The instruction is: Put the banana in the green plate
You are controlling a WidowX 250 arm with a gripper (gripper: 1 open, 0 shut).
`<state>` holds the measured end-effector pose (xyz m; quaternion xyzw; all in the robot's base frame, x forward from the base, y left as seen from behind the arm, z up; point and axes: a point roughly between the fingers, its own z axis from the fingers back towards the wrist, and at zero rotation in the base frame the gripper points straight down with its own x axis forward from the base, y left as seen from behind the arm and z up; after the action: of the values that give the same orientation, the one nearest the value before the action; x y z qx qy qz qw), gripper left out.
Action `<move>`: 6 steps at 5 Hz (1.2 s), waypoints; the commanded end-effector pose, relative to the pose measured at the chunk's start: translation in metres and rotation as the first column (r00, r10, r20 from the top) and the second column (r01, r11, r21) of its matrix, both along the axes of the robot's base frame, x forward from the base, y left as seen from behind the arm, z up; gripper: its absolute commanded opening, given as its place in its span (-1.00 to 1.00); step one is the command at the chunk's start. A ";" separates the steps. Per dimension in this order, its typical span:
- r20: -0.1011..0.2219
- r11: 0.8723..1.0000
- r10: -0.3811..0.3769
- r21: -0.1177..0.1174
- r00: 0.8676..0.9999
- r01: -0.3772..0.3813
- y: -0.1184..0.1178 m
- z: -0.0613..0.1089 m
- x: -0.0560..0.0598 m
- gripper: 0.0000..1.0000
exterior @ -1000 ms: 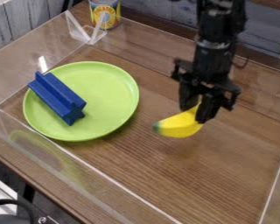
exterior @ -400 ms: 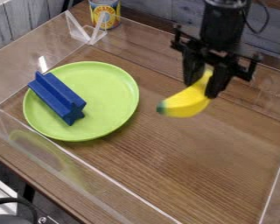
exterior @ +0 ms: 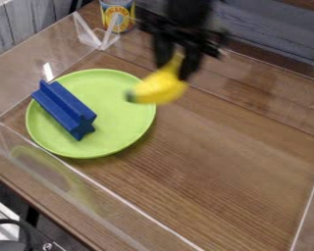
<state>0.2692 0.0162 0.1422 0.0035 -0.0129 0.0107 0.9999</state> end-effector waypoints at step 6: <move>0.064 0.999 -0.008 0.053 0.998 0.004 0.029 0.018 -0.006 -1.00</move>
<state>0.2592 0.0449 0.1498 0.0249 -0.0254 0.0134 0.9993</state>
